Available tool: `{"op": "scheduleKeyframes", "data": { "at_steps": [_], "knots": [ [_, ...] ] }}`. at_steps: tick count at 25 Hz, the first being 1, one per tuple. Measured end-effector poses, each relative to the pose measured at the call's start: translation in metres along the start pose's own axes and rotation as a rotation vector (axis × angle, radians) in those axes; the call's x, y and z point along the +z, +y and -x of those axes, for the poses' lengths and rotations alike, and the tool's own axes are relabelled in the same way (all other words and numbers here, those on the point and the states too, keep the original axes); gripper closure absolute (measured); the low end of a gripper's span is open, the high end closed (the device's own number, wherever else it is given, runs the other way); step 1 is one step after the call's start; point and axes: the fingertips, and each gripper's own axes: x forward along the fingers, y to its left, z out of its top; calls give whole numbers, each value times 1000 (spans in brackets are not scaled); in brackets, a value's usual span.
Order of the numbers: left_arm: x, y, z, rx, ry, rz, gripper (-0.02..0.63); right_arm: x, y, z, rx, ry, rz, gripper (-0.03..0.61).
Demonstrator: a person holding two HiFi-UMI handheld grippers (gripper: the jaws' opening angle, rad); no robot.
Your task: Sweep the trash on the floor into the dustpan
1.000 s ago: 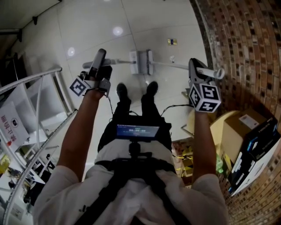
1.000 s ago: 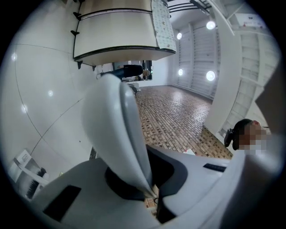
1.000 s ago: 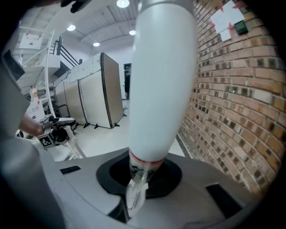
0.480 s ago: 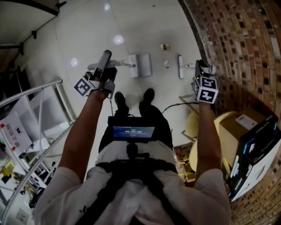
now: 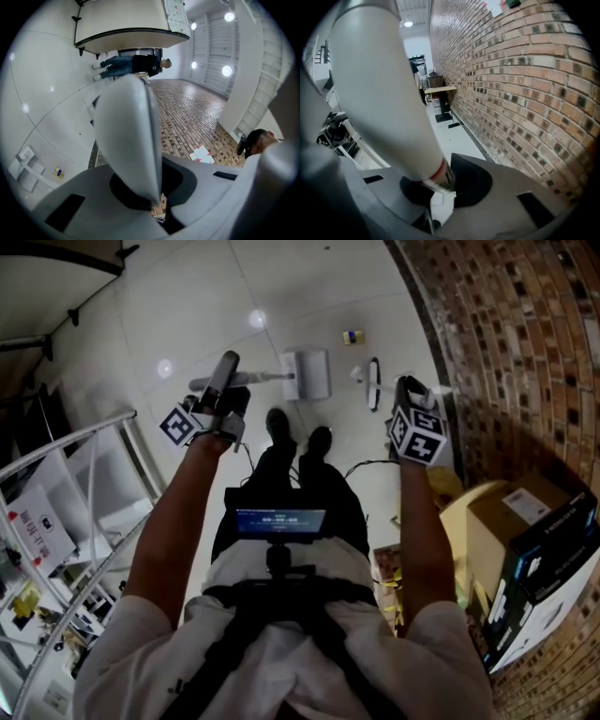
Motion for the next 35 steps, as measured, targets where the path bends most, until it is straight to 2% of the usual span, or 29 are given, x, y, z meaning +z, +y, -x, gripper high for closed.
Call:
{"op": "scheduleKeyframes", "data": {
  "at_steps": [5, 11, 16, 19, 23, 29, 35],
  "knots": [
    [7, 10, -2, -2, 27, 49, 614, 6, 40, -1, 25, -8, -25, 531],
    [12, 20, -5, -22, 71, 104, 614, 23, 102, 4, 118, -38, -86, 531],
    [18, 23, -5, -26, 85, 129, 614, 41, 119, 24, 166, -78, -68, 537],
    [28, 16, -8, -50, 73, 125, 614, 62, 102, 39, 144, -129, -24, 547],
    [35, 8, -22, -69, 42, 106, 614, 91, 54, 44, 95, -172, 29, 549],
    [34, -1, -42, -69, -4, 62, 614, 123, -20, 16, 34, -182, 85, 551],
    [30, -3, -68, -43, -42, 6, 614, 174, -60, -35, 5, -181, 283, 551]
  ]
}}
